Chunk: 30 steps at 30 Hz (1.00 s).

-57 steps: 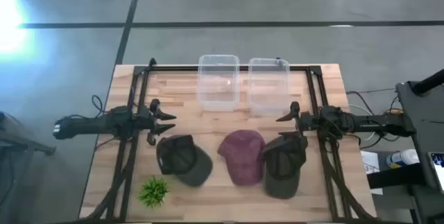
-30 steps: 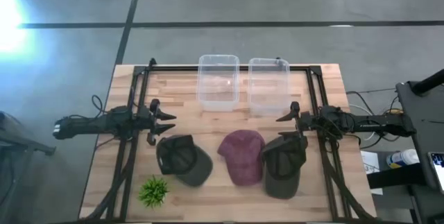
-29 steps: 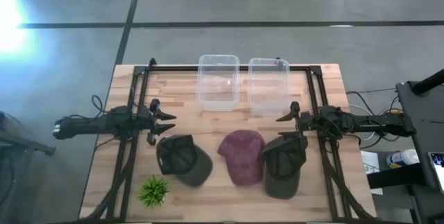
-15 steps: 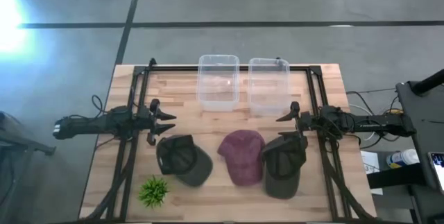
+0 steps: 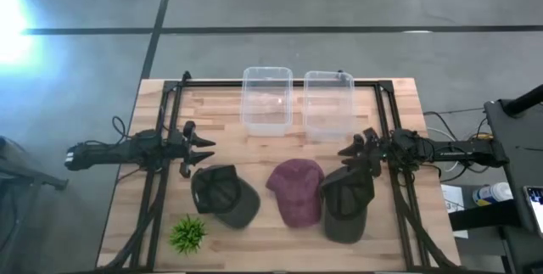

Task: Pick & Place hat
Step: Put the right black cap into the right transparent bin

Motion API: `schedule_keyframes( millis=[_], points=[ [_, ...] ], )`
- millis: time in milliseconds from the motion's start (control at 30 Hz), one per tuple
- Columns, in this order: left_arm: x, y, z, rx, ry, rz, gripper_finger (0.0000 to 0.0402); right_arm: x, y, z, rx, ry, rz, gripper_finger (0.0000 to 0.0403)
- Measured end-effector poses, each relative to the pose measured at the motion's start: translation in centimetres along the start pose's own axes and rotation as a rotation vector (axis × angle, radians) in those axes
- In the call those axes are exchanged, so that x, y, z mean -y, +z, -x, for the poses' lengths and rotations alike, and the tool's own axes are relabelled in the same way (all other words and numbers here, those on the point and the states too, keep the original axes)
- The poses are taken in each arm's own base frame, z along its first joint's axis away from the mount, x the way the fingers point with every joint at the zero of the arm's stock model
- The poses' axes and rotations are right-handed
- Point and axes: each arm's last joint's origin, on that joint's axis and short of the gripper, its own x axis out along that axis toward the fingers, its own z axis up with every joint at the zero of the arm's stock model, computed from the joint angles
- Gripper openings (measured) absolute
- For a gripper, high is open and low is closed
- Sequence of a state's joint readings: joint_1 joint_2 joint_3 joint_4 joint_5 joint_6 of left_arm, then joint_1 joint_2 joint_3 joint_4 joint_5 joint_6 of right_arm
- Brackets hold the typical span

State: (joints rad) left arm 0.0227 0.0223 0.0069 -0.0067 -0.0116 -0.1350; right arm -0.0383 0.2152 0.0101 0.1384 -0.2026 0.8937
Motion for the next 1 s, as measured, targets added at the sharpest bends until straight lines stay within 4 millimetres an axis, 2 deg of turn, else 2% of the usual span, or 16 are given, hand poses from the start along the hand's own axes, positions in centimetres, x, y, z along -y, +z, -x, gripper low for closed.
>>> schedule_keyframes(
  millis=[133,333,433,500,733,867,1000],
  points=[
    [0.0,0.0,0.0,0.004,0.001,0.000,0.0149,-0.5,0.0,0.0,-0.017,0.063,-0.139,0.0256],
    [0.0,0.3,0.0,0.029,0.001,0.000,0.0149,-3.3,1.0,0.4,0.052,0.353,-0.204,0.0256],
    [0.0,0.3,0.0,0.029,0.001,0.000,0.0149,-4.1,0.9,0.3,0.009,0.405,-0.260,0.0253],
    [0.0,0.3,0.0,0.030,0.001,0.001,0.0149,-4.4,0.5,-0.2,-0.079,0.343,-0.293,0.0250],
    [0.0,0.3,0.0,0.030,0.000,0.000,0.0149,-6.3,-1.2,-2.0,-0.458,-0.087,-0.403,0.0246],
    [0.0,0.3,0.0,0.030,-0.002,0.000,0.0149,-7.8,-1.9,-1.9,-0.660,-0.379,-0.464,0.0247],
    [0.0,0.3,0.0,0.030,-0.003,0.000,0.0149,-9.9,-2.4,-1.4,-0.781,-0.606,-0.557,0.0247]
  ],
)
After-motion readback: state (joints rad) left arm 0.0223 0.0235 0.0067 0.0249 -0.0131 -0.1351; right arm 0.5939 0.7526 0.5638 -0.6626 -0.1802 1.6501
